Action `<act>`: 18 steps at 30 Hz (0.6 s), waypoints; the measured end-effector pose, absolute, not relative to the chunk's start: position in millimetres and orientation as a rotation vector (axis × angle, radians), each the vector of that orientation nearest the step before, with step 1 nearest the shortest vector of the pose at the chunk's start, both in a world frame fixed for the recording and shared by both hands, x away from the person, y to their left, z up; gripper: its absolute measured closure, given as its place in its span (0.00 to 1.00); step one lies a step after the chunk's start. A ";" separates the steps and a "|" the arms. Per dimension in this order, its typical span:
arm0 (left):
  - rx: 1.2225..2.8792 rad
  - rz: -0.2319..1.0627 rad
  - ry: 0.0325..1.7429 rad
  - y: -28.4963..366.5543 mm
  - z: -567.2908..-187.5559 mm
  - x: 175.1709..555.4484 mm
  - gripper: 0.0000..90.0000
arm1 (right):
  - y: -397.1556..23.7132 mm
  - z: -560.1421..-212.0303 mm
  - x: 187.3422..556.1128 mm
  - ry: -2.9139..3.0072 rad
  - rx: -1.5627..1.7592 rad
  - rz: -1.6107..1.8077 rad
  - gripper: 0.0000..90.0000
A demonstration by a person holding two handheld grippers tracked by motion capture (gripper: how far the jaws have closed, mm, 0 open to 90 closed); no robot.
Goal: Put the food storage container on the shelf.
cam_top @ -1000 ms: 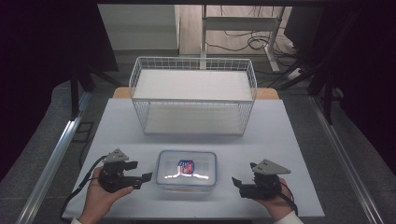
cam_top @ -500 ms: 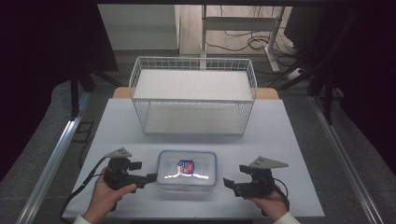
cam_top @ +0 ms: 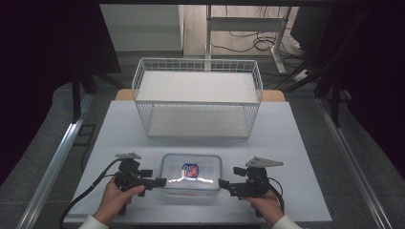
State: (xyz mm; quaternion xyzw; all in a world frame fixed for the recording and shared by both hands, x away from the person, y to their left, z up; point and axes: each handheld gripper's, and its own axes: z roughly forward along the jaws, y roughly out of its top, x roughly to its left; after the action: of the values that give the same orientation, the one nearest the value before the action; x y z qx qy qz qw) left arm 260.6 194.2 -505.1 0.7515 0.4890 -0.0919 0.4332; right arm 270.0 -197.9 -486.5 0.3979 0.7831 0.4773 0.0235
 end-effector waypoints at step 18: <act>1.797 -0.425 1.213 190.0 -523.2 282.2 0.24 | -187.3 -495.7 275.7 2.479 1.299 1.474 0.19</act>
State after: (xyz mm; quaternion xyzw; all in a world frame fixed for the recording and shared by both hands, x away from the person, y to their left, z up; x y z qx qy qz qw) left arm 282.2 190.0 -523.2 0.7266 0.4905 -0.1716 0.4494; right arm 275.7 -187.3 -495.7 0.4107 0.7836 0.4660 -0.0110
